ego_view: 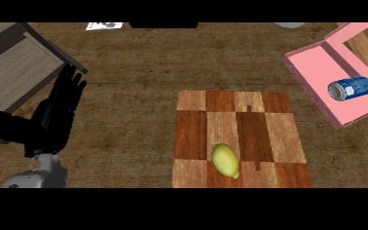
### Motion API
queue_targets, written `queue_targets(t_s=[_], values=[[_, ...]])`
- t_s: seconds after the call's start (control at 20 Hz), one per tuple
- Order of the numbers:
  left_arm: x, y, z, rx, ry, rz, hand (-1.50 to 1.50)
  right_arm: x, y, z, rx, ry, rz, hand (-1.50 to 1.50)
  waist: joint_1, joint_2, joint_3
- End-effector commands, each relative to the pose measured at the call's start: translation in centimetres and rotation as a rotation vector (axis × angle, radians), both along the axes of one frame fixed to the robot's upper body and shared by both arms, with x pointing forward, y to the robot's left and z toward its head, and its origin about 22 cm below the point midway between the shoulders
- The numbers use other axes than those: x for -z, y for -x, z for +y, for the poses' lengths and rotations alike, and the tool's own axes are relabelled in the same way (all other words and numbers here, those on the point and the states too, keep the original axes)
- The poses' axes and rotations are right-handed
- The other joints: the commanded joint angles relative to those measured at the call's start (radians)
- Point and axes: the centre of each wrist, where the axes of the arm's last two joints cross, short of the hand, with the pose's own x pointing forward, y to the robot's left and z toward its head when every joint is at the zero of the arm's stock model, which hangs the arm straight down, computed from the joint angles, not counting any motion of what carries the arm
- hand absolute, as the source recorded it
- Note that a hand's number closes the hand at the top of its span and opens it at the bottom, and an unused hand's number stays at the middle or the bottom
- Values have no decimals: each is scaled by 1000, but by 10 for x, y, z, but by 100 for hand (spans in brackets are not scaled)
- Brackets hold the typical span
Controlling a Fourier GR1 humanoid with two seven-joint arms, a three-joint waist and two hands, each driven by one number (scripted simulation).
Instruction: Pick the can from the cutting board and place it in the cardboard box
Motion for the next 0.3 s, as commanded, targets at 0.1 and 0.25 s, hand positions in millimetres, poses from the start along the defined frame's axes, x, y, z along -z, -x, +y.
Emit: queue_targets(t_s=[0.1,0.25], values=[[1,-3,6,16,-9,-9,0,18,39,-45,18,-15,-52,-150,3,2,0],[0,-1,1,10,3,-12,0,23,35,-41,17,-16,-51,-150,4,1,0]])
